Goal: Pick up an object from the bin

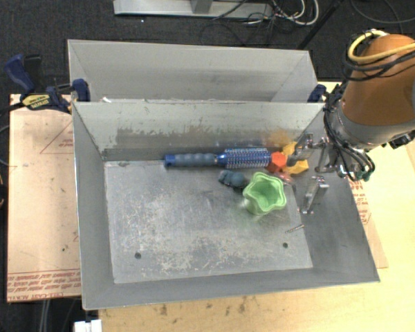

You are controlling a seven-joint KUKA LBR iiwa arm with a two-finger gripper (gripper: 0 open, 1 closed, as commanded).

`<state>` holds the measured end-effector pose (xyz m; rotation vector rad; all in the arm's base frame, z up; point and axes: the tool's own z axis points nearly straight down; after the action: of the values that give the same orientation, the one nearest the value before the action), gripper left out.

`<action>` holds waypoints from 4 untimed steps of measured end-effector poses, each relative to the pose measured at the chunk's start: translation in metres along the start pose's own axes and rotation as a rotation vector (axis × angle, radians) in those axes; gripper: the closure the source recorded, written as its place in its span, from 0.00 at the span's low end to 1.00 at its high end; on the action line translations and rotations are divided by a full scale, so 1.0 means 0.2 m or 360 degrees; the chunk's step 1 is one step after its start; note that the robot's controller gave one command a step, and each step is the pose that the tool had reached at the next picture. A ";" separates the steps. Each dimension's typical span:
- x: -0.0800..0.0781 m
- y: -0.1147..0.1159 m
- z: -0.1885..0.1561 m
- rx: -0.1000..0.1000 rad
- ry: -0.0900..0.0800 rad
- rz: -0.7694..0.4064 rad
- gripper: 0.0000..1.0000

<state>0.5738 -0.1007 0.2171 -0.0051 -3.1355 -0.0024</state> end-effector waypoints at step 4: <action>-0.34 -0.03 0.58 -0.0009 -0.0064 0.0978 0.00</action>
Offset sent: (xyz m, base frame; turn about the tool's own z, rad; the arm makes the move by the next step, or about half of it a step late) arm 0.0493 -0.0210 -0.0664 0.1067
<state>0.6415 -0.1061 0.1000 -0.9652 -3.0245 -0.0082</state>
